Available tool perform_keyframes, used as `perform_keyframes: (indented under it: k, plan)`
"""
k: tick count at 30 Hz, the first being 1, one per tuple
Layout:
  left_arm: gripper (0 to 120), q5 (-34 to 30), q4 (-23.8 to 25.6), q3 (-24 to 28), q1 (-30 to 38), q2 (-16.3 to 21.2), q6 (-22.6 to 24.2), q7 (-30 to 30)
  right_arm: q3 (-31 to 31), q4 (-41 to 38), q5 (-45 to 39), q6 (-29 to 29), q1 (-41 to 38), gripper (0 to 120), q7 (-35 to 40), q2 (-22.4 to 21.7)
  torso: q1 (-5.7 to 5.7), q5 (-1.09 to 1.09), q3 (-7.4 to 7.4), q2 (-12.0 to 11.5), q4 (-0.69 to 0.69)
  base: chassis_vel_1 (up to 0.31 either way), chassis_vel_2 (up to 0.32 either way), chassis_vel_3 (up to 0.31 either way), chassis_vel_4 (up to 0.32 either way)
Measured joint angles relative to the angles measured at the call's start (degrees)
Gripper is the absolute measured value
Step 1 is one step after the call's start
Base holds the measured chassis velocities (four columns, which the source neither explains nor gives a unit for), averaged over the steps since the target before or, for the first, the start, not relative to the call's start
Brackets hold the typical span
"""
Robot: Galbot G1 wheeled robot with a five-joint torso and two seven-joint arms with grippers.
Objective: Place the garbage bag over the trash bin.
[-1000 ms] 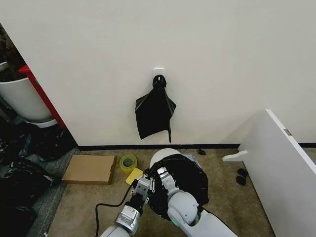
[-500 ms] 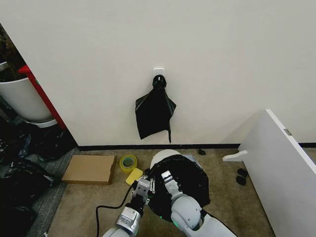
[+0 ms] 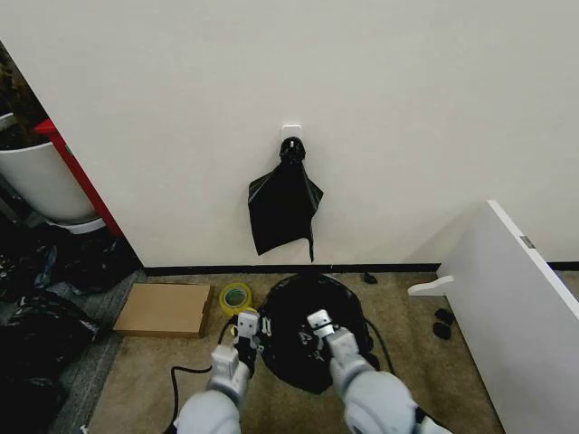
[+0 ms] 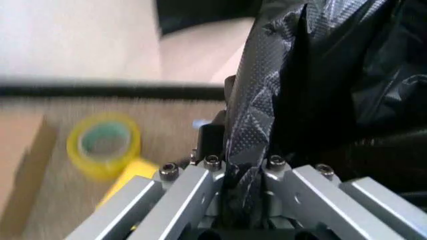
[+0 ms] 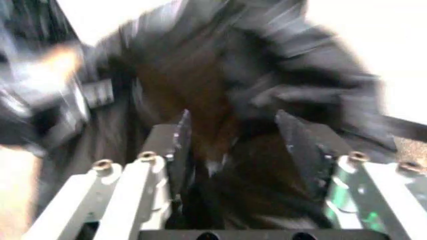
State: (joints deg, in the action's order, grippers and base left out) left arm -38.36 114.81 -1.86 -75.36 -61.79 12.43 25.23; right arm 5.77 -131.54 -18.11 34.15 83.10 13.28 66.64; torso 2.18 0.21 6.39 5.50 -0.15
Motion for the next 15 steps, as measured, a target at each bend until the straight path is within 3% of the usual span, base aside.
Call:
perform_keyframes:
  k: [7,15]
  plan:
    - [1,-16.46,-0.58,-3.59,0.39,-3.54,5.67,7.17,13.71,-5.81,-1.42,-10.54,13.92,77,-3.31,1.28,0.0,0.0,0.0,0.0,-0.01,0.0,0.0,0.0,0.0]
    - [1,-20.16,-2.86,-2.51,1.86,-5.31,7.43,11.62,20.97,-6.0,-1.19,-18.0,20.68,100,-3.67,6.03,0.0,0.01,0.0,0.0,0.01,0.0,0.0,0.0,0.0]
